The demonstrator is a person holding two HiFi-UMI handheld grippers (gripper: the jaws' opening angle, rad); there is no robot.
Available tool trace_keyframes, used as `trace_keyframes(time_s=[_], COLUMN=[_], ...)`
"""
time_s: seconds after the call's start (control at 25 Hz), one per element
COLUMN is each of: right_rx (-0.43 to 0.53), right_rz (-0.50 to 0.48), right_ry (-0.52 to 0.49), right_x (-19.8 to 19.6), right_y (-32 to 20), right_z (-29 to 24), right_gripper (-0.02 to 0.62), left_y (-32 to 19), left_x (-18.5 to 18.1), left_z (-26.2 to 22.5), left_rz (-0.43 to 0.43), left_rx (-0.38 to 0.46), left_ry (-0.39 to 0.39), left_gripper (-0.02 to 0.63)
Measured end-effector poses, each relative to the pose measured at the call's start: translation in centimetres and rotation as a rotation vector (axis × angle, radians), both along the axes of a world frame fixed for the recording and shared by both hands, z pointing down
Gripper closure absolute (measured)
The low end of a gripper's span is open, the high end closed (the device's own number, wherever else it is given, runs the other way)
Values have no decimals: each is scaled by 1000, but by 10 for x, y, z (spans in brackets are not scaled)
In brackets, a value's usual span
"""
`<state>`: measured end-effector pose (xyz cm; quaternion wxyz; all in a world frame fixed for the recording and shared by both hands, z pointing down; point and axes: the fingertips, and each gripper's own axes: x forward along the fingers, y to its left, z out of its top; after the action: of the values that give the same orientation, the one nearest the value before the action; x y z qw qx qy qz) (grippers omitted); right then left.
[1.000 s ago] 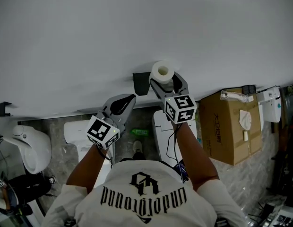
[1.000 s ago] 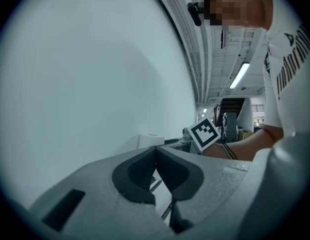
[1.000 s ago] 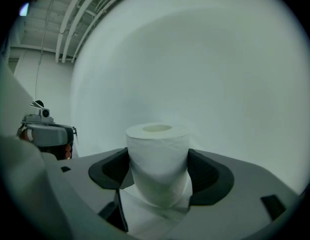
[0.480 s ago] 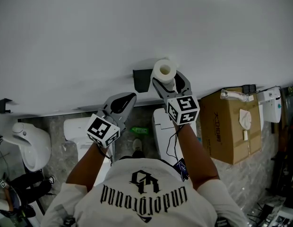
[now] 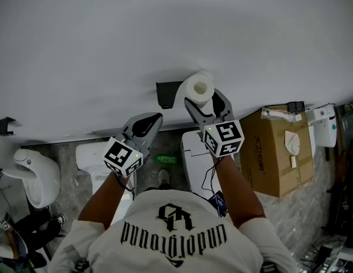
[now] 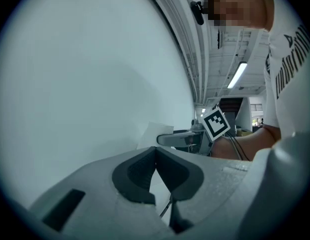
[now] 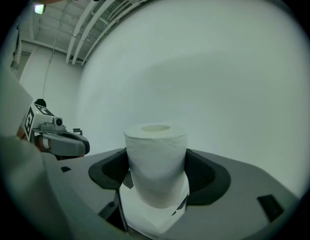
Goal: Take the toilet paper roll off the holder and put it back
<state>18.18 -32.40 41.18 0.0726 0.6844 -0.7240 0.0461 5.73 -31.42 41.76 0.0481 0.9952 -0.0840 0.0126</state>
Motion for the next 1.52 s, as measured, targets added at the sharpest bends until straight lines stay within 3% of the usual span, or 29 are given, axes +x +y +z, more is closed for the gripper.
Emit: trace_keyframes(time_s=[0.76,1.52], right_rx=[62,68], right_rz=[-31,-120], right_ry=[7,-1], right_x=[1,18], right_y=[90,222], right_z=[-33,-31], right_gripper=[276,276], left_y=[62,197], left_x=[25,64], left_z=[-20,-29], left_rz=[2,-28], left_rx=[46,81], left_ry=[17,19], left_gripper=[592,592])
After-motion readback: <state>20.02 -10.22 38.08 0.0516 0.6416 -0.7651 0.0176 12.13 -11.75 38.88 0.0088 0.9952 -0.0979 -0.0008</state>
